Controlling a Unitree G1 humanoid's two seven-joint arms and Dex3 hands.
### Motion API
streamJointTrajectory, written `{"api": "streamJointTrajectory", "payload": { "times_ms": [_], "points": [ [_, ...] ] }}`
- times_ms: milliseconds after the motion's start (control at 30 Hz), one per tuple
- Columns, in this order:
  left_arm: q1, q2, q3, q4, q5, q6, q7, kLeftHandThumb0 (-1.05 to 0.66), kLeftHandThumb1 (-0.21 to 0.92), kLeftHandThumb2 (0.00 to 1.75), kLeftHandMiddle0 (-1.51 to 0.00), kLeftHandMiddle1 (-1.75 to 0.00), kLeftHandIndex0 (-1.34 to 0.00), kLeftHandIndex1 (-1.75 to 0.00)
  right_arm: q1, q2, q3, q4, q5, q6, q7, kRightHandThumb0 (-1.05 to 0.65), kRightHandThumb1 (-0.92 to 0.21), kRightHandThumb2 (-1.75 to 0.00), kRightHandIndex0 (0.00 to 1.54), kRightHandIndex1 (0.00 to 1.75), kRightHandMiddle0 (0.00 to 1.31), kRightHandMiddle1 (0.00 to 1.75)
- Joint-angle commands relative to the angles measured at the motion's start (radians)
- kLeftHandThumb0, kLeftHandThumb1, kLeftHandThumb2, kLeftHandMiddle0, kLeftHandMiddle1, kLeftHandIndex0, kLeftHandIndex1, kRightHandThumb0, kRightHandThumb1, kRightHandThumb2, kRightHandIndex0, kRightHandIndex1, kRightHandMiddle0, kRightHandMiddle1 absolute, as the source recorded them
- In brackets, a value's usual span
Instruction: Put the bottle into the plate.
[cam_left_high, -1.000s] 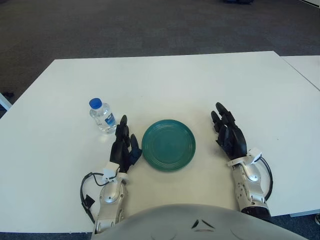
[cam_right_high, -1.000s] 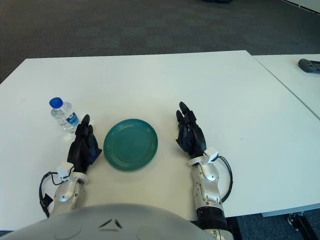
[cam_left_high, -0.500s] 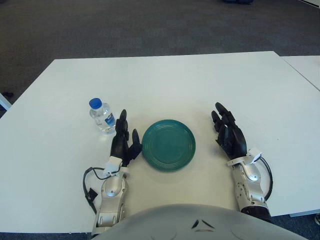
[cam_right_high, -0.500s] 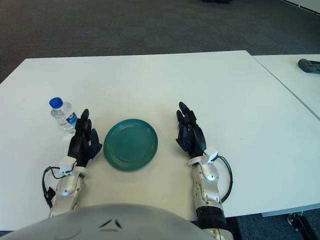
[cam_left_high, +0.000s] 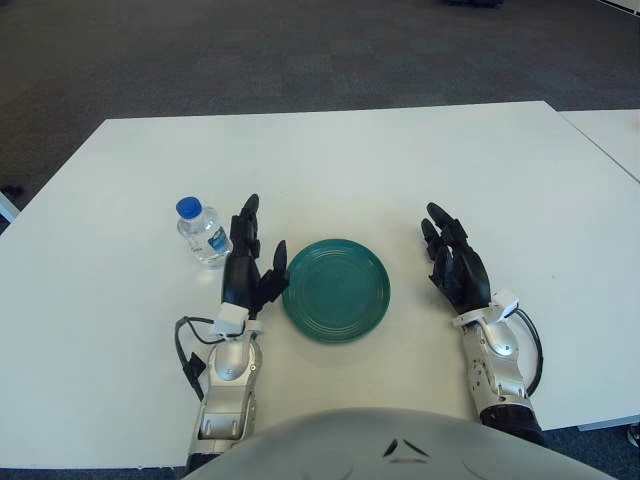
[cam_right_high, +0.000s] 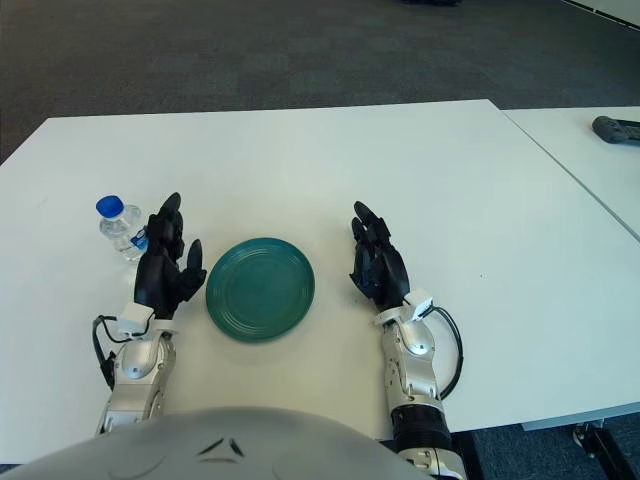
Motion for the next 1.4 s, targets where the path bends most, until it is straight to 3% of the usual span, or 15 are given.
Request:
{"api": "streamJointTrajectory", "payload": {
  "times_ms": [0,267,533,567,700,867,1133,1367],
  "points": [
    [0.003,0.003,-0.005,0.01,0.011,-0.028,0.013,-0.93,0.92,0.48,-0.24,-0.04,0.0,-0.74,0.067,0.044,0.009,0.109,0.006,0.045,-0.02,-0.78,-0.92,-0.65,0.3,0.01,0.0,0.45],
    [0.002,-0.001,-0.008,0.027,0.01,-0.064,0.019,-0.91,0.92,0.44,-0.3,-0.05,0.0,-0.87,0.064,0.05,0.014,0.097,0.003,0.08,-0.042,-0.8,-0.92,-0.61,0.29,0.0,0.0,0.41],
    [0.015,-0.019,-0.015,0.017,-0.007,-0.075,0.025,-0.85,0.92,0.36,-0.5,-0.15,-0.06,-0.99,0.061,0.049,0.021,0.105,-0.009,0.065,-0.05,-0.81,-0.92,-0.61,0.29,0.0,0.0,0.37],
    [0.017,-0.022,-0.016,0.016,-0.01,-0.075,0.026,-0.83,0.92,0.34,-0.5,-0.21,-0.07,-1.01,0.061,0.048,0.022,0.107,-0.011,0.061,-0.05,-0.82,-0.92,-0.62,0.29,0.0,0.0,0.37],
    [0.027,-0.033,-0.017,0.005,-0.013,-0.073,0.04,-0.78,0.92,0.29,-0.4,-0.69,-0.11,-1.09,0.056,0.041,0.025,0.118,-0.03,0.045,-0.053,-0.82,-0.92,-0.66,0.29,0.0,0.0,0.38],
    [0.064,-0.048,-0.021,-0.01,0.011,-0.083,0.076,-0.77,0.92,0.26,-0.35,-1.01,-0.15,-1.19,0.049,0.024,0.026,0.133,-0.062,0.02,-0.055,-0.82,-0.92,-0.74,0.28,0.0,0.0,0.35],
    [0.137,-0.109,-0.035,-0.016,0.08,-0.085,0.22,-0.76,0.92,0.24,-0.31,-1.2,-0.14,-1.3,0.029,0.01,0.006,0.155,-0.049,0.03,-0.038,-0.79,-0.92,-0.77,0.26,0.0,0.0,0.35],
    [0.15,-0.136,-0.061,0.058,0.192,-0.207,0.388,-0.73,0.9,0.21,-0.26,-1.28,-0.1,-1.39,-0.031,-0.011,-0.036,0.26,0.003,0.007,0.041,-0.79,-0.92,-0.77,0.24,0.0,0.0,0.35]
  ]
}}
